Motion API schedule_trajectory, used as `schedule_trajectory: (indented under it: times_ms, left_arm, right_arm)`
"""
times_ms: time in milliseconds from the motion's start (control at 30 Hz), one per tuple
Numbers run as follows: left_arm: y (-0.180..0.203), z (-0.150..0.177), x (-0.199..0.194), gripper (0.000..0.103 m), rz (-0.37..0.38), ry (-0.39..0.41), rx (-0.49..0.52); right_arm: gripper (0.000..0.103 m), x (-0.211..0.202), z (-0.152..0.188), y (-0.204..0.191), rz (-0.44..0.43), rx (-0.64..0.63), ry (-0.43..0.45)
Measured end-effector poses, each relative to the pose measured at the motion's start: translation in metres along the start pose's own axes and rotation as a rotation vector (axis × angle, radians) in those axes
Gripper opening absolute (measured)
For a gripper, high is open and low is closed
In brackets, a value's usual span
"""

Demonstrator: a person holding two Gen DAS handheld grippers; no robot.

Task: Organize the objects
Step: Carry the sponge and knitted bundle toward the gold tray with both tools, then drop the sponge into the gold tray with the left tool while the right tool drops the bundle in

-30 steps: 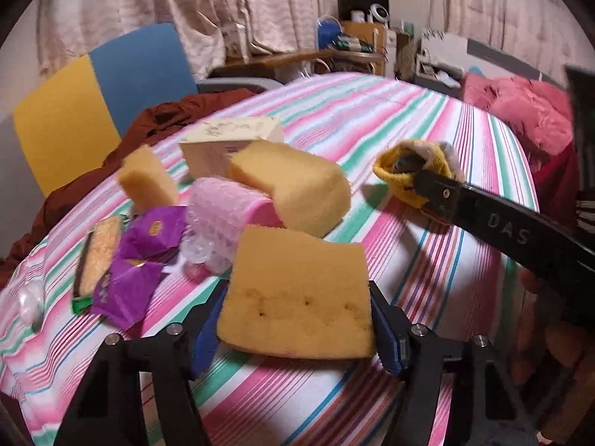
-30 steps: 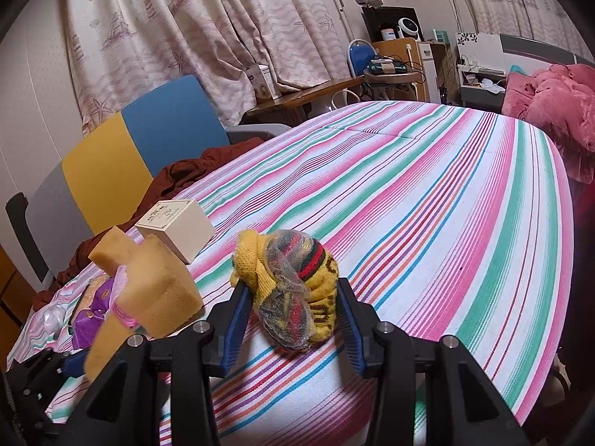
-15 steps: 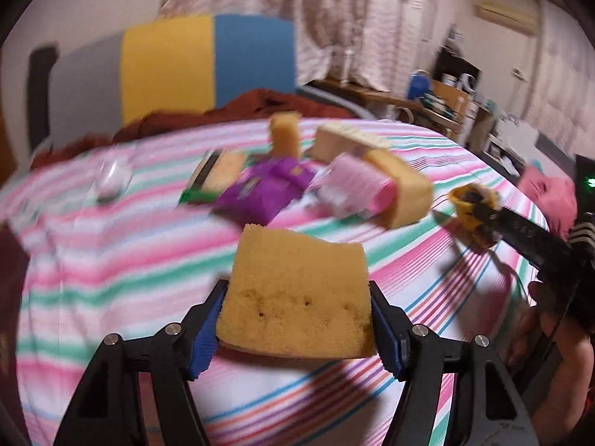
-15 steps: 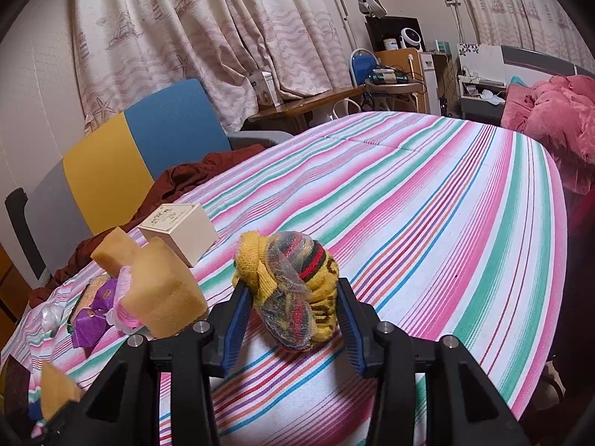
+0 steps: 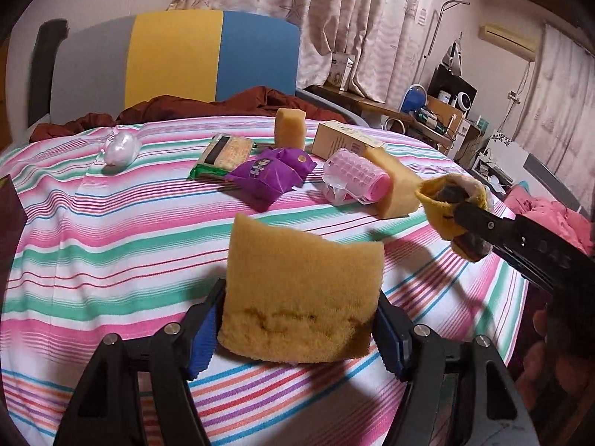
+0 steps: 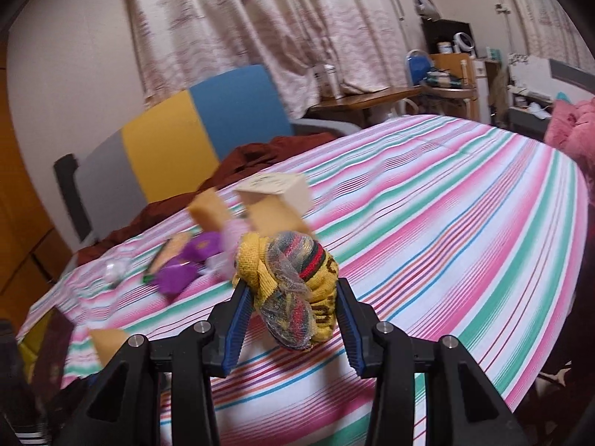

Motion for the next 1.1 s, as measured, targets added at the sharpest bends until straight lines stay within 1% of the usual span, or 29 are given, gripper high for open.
schedule_trajectory:
  times_ms: [100, 167, 233, 333, 433, 600, 733, 900, 1000, 1100]
  left_arm:
    - [-0.002, 0.001, -0.006, 0.071, 0.012, -0.018, 0.003]
    - [-0.005, 0.002, -0.016, 0.071, 0.022, -0.013, -0.004]
    - [-0.011, 0.002, -0.027, 0.072, 0.031, -0.008, -0.027]
    - [-0.029, 0.001, -0.048, 0.072, 0.032, 0.005, -0.090]
    - [-0.048, -0.001, -0.066, 0.072, 0.012, 0.032, -0.127]
    - [-0.086, -0.004, -0.097, 0.072, -0.042, 0.073, -0.183]
    - [-0.122, -0.010, -0.123, 0.073, -0.063, 0.109, -0.274]
    - [-0.164, -0.016, -0.141, 0.073, -0.121, 0.146, -0.335]
    - [-0.194, -0.016, -0.144, 0.073, -0.151, 0.139, -0.394]
    - [-0.224, -0.010, -0.141, 0.073, -0.197, 0.102, -0.460]
  right_arm:
    - [0.044, -0.005, 0.008, -0.016, -0.037, -0.006, -0.024]
    - [0.044, -0.008, 0.018, -0.027, -0.064, -0.010, -0.049]
    - [0.044, -0.010, 0.024, -0.037, -0.087, -0.008, -0.069]
    - [0.044, -0.013, 0.029, -0.054, -0.122, -0.024, -0.082]
    - [0.044, -0.018, 0.031, -0.072, -0.149, -0.061, -0.083]
    - [0.044, -0.022, 0.037, -0.093, -0.196, -0.066, -0.101]
    - [0.044, -0.024, 0.044, -0.114, -0.235, -0.092, -0.123]
    - [0.044, -0.030, 0.051, -0.138, -0.275, -0.137, -0.125]
    - [0.044, -0.034, 0.054, -0.151, -0.299, -0.161, -0.126]
    - [0.044, -0.040, 0.057, -0.166, -0.334, -0.179, -0.130]
Point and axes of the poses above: each gripper's, at about its wrist camera, not at the fingertips, and x roughly the way its jaws point, y to its right, z to its underside, the point moved 7 cm from there along x, roughly the way its jaws point, and after that the axes turned 5 degrees about -z, right-handed, at the moved point
